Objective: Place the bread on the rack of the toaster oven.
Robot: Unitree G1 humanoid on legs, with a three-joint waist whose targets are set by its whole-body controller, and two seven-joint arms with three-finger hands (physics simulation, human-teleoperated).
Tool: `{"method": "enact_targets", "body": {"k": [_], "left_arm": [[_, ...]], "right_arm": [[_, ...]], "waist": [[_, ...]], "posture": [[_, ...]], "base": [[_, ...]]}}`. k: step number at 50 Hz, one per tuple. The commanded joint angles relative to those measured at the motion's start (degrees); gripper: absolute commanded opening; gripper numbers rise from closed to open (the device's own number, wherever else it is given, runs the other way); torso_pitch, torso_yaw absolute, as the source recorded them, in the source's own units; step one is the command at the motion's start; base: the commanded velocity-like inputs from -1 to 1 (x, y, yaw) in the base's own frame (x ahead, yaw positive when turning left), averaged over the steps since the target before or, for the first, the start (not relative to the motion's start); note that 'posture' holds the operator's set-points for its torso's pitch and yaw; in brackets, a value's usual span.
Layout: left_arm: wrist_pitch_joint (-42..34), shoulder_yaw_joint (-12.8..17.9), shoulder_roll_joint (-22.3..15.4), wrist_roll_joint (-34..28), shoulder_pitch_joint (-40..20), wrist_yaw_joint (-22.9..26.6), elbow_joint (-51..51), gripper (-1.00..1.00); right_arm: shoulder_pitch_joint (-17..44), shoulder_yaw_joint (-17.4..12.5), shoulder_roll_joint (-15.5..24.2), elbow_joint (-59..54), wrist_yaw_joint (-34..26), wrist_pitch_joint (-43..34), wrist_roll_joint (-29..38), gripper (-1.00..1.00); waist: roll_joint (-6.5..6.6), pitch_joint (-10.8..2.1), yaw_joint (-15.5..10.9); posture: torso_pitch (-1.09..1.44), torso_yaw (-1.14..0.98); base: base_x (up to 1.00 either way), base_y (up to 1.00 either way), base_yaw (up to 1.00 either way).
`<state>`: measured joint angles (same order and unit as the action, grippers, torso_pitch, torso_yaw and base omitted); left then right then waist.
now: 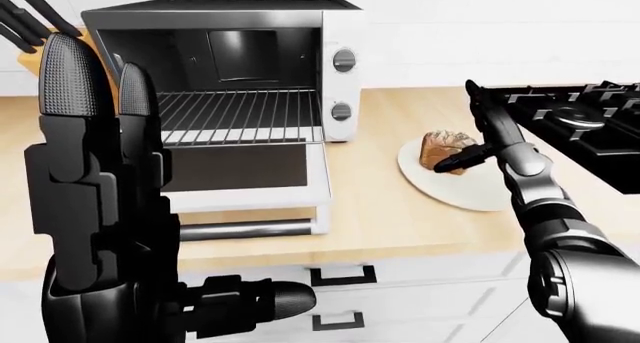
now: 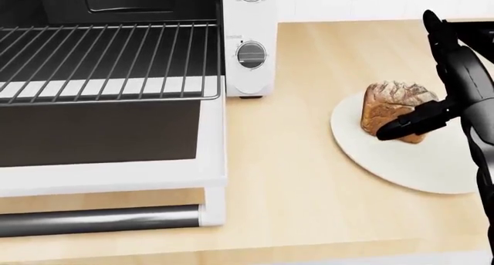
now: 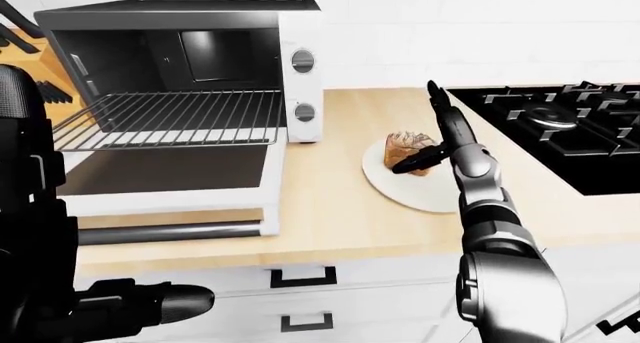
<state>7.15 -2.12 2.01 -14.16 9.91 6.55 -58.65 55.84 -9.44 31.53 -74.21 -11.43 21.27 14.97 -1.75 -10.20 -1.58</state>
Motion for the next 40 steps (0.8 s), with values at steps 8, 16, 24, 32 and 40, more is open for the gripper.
{"method": "enact_targets", "body": {"k": [8, 16, 24, 32, 40], "left_arm": [[0.9, -0.1, 0.1, 0.2, -0.5, -0.2, -1.3, 1.00], [1.1, 0.0, 0.2, 0.3, -0.3, -0.1, -1.3, 1.00], [1.1, -0.1, 0.2, 0.3, -0.3, 0.0, -1.3, 1.00], [1.1, 0.0, 0.3, 0.2, -0.3, 0.0, -1.3, 1.00], [1.2, -0.1, 0.2, 0.2, -0.3, 0.0, -1.3, 1.00]], "right_arm": [[1.9, -0.5, 0.8, 1.6, 1.2, 1.4, 0.0, 1.00], [1.8, -0.5, 0.7, 1.2, 1.6, 1.3, 0.4, 1.00], [1.4, -0.5, 0.5, 0.9, 2.0, 1.4, 0.6, 1.00], [1.1, -0.6, 0.4, 0.5, 2.3, 1.3, 0.9, 1.00], [1.1, -0.7, 0.5, 0.5, 2.4, 1.1, 1.0, 1.00]], "waist": [[-0.33, -0.64, 0.0], [-0.35, -0.63, -0.1], [-0.35, -0.65, -0.1], [-0.39, -0.67, -0.1], [-0.40, -0.67, -0.1]], "posture": [[-0.20, 0.00], [-0.20, 0.00], [-0.20, 0.00], [-0.20, 0.00], [-0.20, 0.00]], "base": [[0.00, 0.00, 0.00], [0.00, 0.00, 0.00], [0.00, 0.00, 0.00], [0.00, 0.00, 0.00], [0.00, 0.00, 0.00]]}}
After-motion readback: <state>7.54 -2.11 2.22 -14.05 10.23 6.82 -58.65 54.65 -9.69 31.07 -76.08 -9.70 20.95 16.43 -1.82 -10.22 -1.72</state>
